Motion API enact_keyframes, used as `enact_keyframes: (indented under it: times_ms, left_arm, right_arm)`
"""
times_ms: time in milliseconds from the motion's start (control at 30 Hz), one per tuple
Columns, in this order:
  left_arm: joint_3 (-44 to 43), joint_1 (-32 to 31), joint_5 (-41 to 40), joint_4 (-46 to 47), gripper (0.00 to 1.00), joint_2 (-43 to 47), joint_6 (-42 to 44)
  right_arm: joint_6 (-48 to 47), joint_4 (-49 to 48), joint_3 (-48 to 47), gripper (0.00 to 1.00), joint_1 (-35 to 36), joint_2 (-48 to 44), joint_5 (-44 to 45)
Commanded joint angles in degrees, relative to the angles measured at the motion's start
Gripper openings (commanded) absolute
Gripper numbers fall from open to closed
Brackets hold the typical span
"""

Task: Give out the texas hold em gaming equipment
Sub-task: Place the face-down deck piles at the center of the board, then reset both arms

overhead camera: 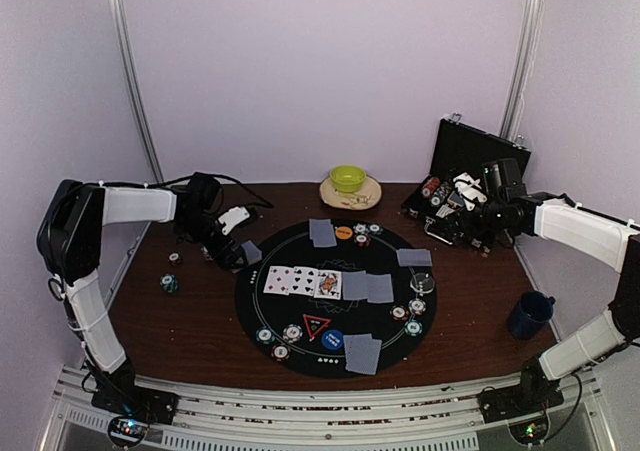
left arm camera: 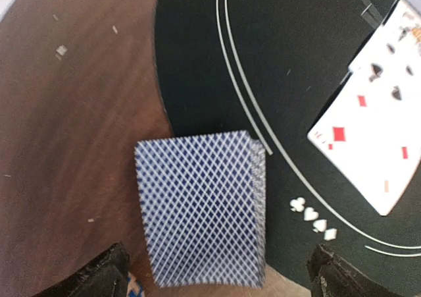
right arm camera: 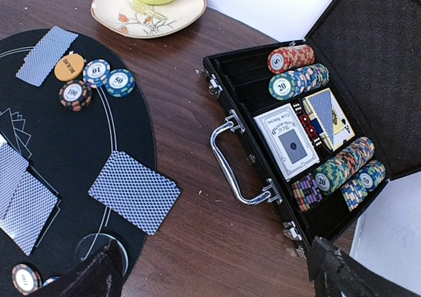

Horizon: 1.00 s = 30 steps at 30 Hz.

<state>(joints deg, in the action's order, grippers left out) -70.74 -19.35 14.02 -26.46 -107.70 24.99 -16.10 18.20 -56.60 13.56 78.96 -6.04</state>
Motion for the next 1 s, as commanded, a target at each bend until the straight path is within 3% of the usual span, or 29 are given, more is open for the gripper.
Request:
enact_keyframes:
  times_ms: [0,300,567,667,767,967]
  left_arm:
    - [-3.8,-0.3,3.1,-2.3,0.98,7.3,1.1]
    - [-0.5,5.2,-4.7,-0.8,0.98,21.6,-1.3]
    - [14.9,16.8,-5.3,6.5,0.98,39.4,-3.4]
    - [21.9,17.3,-9.7,10.4,0.98,48.2,-5.2]
    - [27.8,17.4,-9.3,11.8,0.98,58.1,-6.1]
    - [37.9,17.4,-12.5,15.8,0.98,74.6,-9.7]
  right_arm:
    - [2.4,-1.2,0.4,1.0,-0.2,-1.3,0.5]
    - [5.7,0.1,-1.9,1.0,-0.9,-7.6,3.3]
    - [7.9,-0.4,5.1,1.0,-1.4,-25.9,11.7]
    - [9.4,0.7,8.2,1.0,-1.4,-34.1,10.2]
    - [9.8,-0.3,12.3,1.0,-1.5,-40.8,8.7]
    - [10.5,-4.8,18.9,1.0,-1.5,-47.8,8.8]
